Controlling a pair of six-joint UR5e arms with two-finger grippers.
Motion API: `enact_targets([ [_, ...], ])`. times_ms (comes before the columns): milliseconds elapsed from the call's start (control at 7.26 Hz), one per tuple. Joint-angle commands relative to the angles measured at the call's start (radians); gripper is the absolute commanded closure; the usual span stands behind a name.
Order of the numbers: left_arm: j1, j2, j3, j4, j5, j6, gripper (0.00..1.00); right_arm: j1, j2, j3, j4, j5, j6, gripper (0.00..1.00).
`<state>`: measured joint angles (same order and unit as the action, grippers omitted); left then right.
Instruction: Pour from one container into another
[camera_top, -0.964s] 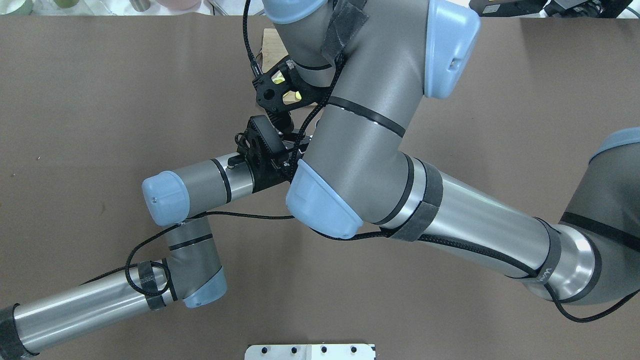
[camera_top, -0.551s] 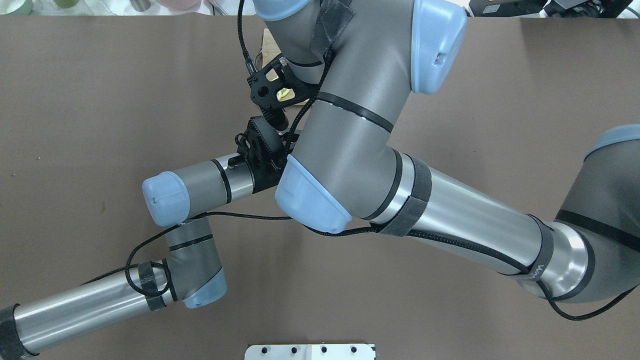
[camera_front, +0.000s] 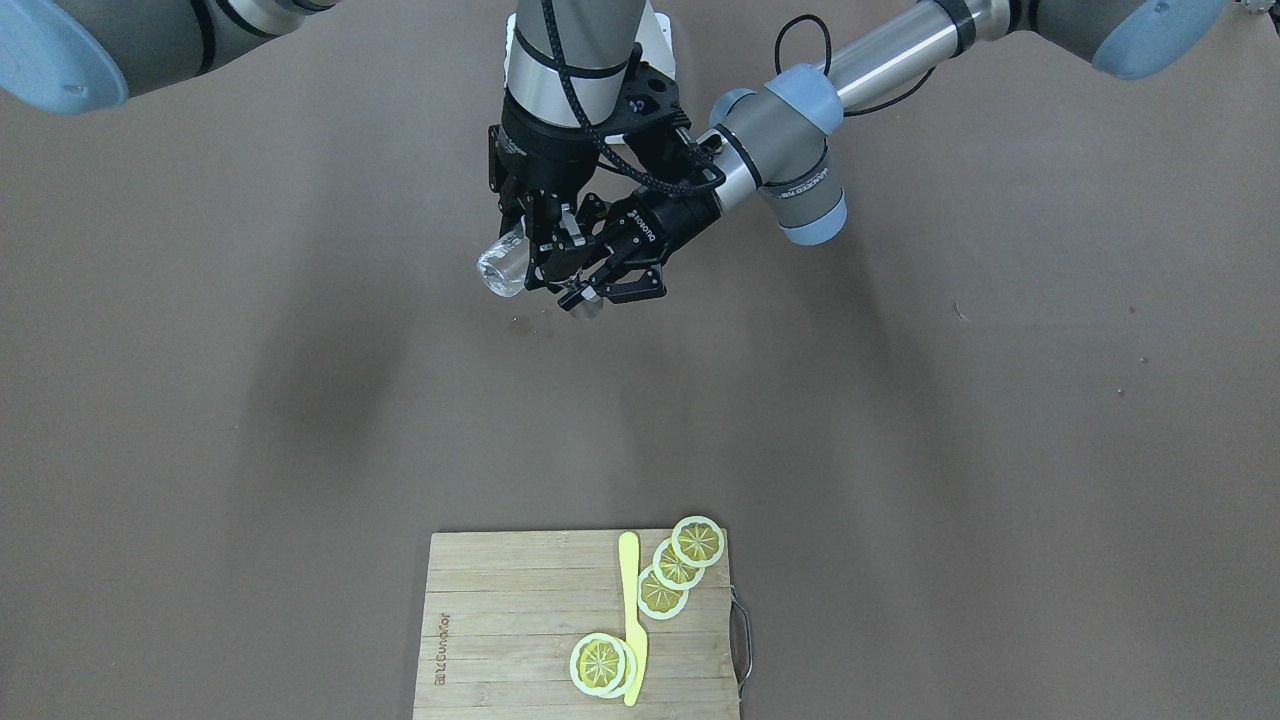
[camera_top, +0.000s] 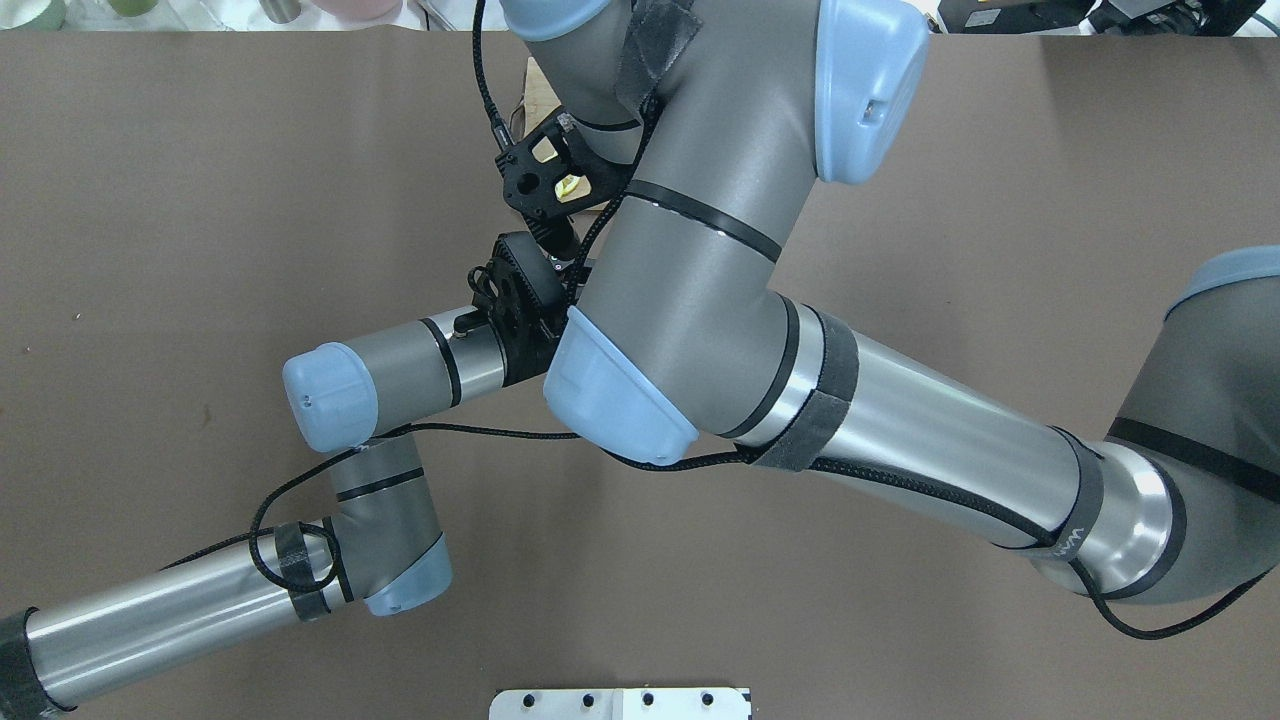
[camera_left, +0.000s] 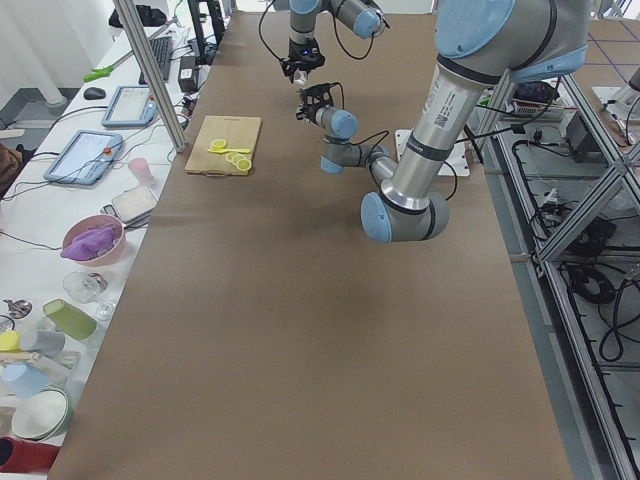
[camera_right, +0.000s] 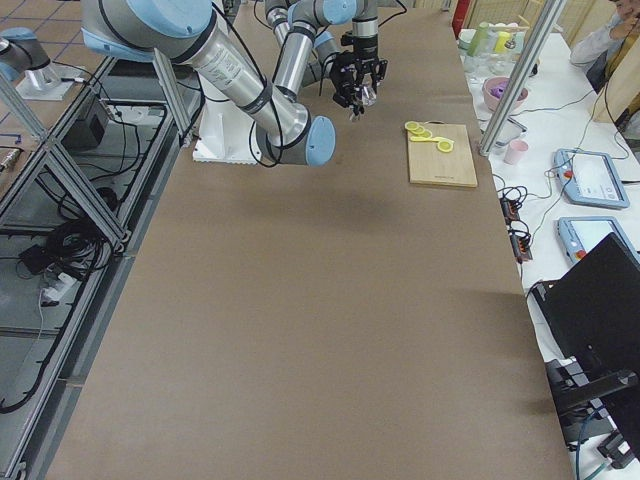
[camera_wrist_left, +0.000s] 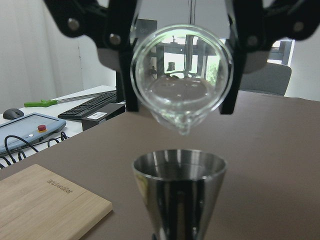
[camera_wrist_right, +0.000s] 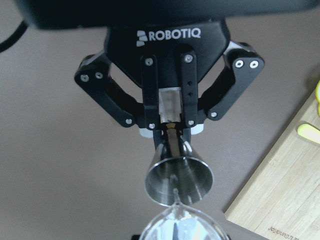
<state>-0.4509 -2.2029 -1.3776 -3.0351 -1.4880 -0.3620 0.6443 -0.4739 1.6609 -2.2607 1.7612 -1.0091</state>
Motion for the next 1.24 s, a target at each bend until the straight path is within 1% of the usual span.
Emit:
enact_targets([
  [0,0.0,0.0,-0.001,-0.001,0.0,0.0,1.0,0.0,0.008,-0.001,-0.006,-0.008,-0.009,1.0],
  [1102,0.001,0.0,0.0,-0.001,0.0,0.0,1.0,-0.002,0.021,-0.012,-0.028,-0.042,-0.039,1.0],
])
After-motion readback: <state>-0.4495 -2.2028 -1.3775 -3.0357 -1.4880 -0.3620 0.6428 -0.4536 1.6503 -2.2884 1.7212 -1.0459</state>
